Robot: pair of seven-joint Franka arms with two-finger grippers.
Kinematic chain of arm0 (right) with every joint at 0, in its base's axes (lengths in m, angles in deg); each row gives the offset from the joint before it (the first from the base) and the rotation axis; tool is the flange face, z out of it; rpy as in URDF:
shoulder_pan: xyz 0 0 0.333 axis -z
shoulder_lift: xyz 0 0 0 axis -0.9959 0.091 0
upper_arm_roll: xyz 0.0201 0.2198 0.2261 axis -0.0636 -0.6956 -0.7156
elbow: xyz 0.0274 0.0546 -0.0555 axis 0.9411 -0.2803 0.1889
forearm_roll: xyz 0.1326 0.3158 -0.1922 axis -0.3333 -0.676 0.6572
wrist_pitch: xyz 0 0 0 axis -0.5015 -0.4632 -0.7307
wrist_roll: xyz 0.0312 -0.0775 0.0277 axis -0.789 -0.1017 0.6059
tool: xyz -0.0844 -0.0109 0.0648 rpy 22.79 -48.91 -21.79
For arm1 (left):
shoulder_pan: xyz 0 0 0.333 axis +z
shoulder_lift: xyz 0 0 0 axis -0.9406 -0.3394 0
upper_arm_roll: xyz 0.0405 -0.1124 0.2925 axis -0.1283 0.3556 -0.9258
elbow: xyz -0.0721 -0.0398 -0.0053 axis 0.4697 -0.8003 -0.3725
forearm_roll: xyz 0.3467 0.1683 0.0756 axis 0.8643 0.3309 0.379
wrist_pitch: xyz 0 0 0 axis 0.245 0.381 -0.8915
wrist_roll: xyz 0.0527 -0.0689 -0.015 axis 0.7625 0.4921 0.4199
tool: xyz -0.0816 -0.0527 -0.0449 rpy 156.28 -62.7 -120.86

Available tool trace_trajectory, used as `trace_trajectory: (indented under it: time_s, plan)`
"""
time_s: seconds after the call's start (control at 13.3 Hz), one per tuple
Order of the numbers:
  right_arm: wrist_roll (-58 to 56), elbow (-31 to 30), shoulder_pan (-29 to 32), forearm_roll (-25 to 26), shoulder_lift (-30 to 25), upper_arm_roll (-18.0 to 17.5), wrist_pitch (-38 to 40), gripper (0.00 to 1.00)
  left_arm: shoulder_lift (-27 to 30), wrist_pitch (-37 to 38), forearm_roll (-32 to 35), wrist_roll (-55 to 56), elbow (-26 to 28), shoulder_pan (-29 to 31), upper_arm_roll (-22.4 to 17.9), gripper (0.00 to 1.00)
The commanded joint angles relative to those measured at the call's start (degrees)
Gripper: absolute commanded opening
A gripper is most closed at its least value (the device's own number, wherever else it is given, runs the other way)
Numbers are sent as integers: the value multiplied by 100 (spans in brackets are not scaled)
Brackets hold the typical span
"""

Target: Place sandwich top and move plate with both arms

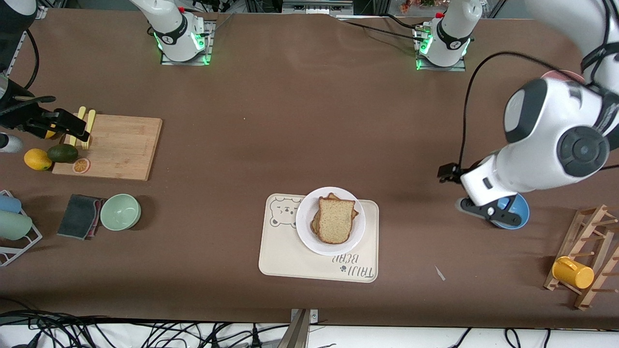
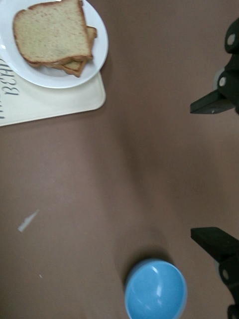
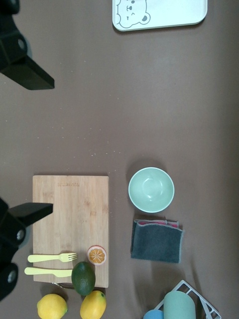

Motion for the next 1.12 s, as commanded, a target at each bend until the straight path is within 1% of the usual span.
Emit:
trace_trajectory:
  time_s: [0.0, 0.15, 0.22, 0.37, 0.52, 0.6, 0.75, 0.97, 1.05]
  plan:
    - [-144, -201, 5, 22, -214, 72, -32, 100, 610, 347, 319, 64, 183, -41, 38, 100]
    - [-391, -492, 5, 22, -434, 55, -102, 100, 1250, 112, 329, 54, 839, 195, 38, 100]
    - [-417, -467, 5, 22, -391, 55, -137, 100, 1611, -150, 277, 115, 1321, 353, 38, 100]
    - [-417, -405, -12, 22, -364, 55, -181, 100, 2200, -460, 258, 55, 1956, 661, 64, 100]
    - [-591, -396, 5, -30, -364, 81, -261, 100, 2527, -470, 250, 124, 2186, 803, 90, 100]
    - [-793, -405, 5, -100, -364, 107, -252, 100, 2598, -487, 258, 160, 2213, 803, 90, 100]
    - [-760, -527, 5, -171, -443, 143, -182, 100, 2668, -557, 320, 169, 2318, 812, 81, 100]
    - [-742, -528, 5, -320, -443, 143, -182, 100, 2914, -829, 302, 177, 2749, 829, 90, 100]
    - [-751, -528, 5, -329, -426, 143, -182, 100, 2871, -760, 302, 169, 2663, 820, 90, 100]
